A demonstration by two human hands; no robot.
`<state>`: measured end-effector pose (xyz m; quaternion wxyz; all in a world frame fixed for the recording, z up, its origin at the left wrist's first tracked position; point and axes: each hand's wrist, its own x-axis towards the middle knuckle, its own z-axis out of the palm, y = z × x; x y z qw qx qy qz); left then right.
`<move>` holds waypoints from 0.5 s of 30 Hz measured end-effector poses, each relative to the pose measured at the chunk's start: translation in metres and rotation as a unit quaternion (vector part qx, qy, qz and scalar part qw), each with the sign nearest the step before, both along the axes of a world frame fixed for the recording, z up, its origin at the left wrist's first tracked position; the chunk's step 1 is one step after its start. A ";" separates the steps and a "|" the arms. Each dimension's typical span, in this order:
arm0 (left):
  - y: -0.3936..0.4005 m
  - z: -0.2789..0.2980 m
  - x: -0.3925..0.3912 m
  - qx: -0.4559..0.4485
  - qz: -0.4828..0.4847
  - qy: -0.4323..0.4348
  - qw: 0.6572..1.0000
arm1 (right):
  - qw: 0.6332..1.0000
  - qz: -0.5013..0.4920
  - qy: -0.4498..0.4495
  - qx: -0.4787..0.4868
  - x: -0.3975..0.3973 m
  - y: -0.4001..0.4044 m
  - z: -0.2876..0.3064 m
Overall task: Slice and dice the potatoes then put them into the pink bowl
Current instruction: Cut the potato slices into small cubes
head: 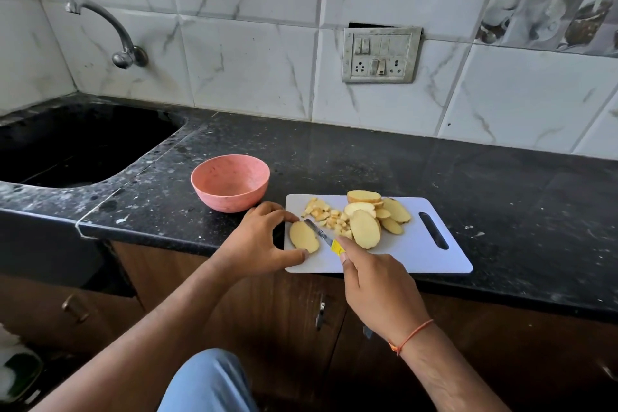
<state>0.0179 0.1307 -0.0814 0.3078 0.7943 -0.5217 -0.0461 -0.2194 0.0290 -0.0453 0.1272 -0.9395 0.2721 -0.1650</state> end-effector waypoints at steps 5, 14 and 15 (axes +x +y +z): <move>-0.001 -0.002 -0.003 -0.015 0.013 0.006 1.000 | 0.999 -0.003 0.024 -0.043 0.004 0.004 0.008; 0.001 -0.002 0.002 -0.051 0.014 0.036 0.998 | 0.990 -0.013 0.080 -0.118 0.009 0.010 0.015; 0.001 -0.001 0.002 -0.053 0.013 0.039 0.998 | 0.990 -0.014 0.078 -0.118 0.010 0.010 0.016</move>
